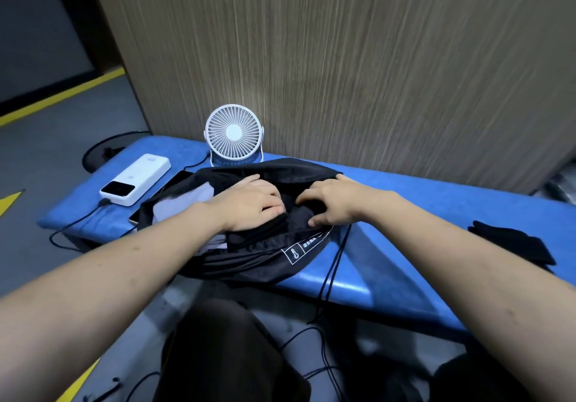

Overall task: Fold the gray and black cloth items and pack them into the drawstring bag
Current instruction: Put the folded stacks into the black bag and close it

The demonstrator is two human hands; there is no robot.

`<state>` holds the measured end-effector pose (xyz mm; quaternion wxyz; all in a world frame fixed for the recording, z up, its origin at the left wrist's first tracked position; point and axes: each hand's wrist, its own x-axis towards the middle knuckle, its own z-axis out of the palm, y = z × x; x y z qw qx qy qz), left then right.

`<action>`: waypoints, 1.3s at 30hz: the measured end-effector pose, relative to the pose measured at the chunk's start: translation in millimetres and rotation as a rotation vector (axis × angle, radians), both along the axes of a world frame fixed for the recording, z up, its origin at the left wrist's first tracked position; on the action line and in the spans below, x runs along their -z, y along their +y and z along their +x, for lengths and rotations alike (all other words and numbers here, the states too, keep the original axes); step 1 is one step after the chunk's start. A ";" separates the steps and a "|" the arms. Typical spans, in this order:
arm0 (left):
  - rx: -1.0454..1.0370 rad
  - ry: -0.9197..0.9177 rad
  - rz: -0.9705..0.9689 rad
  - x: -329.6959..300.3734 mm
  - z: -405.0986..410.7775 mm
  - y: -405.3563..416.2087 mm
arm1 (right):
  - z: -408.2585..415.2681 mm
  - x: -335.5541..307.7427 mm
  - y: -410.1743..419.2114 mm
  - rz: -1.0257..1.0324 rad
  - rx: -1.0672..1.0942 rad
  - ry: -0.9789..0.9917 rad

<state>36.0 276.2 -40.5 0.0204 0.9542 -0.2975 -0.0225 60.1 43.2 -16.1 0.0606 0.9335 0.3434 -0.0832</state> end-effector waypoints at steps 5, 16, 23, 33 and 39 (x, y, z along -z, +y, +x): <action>0.013 -0.041 -0.062 -4.3 -2.9 -8.9 | -10.0 0.5 5.6 0.312 0.009 0.091; 0.056 -0.205 -0.275 -37.9 -20.0 -101.0 | -53.4 -52.3 -114.1 0.635 0.300 0.004; 0.167 -0.108 -0.327 -29.4 -42.2 -220.4 | -89.1 -39.5 -231.2 0.491 0.525 -0.007; -0.211 0.378 -0.542 0.2 -58.8 -341.3 | -113.5 -4.3 -295.5 0.547 0.874 0.251; -0.369 0.835 -0.789 -2.9 -60.1 -351.7 | -120.0 -2.6 -290.3 0.820 1.042 0.542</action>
